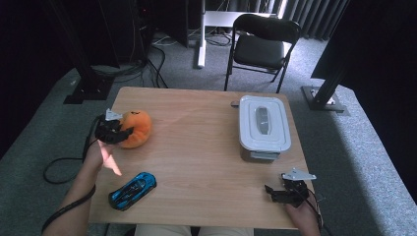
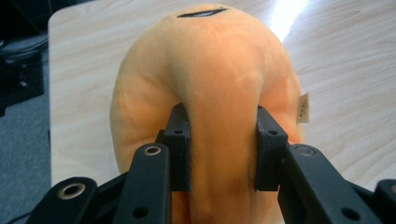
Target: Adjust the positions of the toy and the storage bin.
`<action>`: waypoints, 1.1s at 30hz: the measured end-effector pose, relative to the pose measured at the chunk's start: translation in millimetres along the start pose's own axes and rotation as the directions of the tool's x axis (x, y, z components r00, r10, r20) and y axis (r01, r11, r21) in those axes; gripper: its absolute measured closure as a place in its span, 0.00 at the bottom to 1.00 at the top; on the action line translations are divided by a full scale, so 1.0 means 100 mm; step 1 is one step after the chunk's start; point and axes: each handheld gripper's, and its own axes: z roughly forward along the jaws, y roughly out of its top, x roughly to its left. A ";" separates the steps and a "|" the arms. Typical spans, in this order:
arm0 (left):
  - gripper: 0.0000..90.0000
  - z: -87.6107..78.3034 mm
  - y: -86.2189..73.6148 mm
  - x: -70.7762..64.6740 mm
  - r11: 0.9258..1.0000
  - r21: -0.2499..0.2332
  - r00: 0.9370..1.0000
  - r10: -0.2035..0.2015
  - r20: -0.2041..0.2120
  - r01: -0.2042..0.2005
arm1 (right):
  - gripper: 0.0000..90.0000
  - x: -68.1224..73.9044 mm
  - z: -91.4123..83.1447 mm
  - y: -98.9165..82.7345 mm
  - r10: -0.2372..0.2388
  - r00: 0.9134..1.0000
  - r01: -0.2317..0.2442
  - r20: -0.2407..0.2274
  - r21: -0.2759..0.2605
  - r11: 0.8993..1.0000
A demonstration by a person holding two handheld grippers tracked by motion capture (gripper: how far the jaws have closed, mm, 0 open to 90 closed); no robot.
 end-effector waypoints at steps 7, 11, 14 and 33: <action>0.73 0.16 0.06 0.03 0.999 0.032 1.000 0.004 0.002 -0.004 | 0.16 0.00 0.00 0.00 0.000 1.000 0.000 0.000 0.000 1.000; 0.72 0.24 -0.01 0.06 0.999 0.045 0.999 -0.012 0.031 0.010 | 0.16 0.00 0.00 0.00 0.000 1.000 0.000 0.000 0.000 1.000; 0.66 0.23 -0.03 0.05 0.999 0.053 1.000 0.006 0.029 -0.007 | 0.16 0.00 0.00 0.00 0.001 1.000 -0.001 -0.001 0.000 1.000; 0.14 -0.11 -0.07 0.02 0.998 0.032 0.998 -0.054 0.043 0.052 | 0.15 -0.01 0.01 0.01 0.015 1.000 -0.015 0.010 0.003 1.000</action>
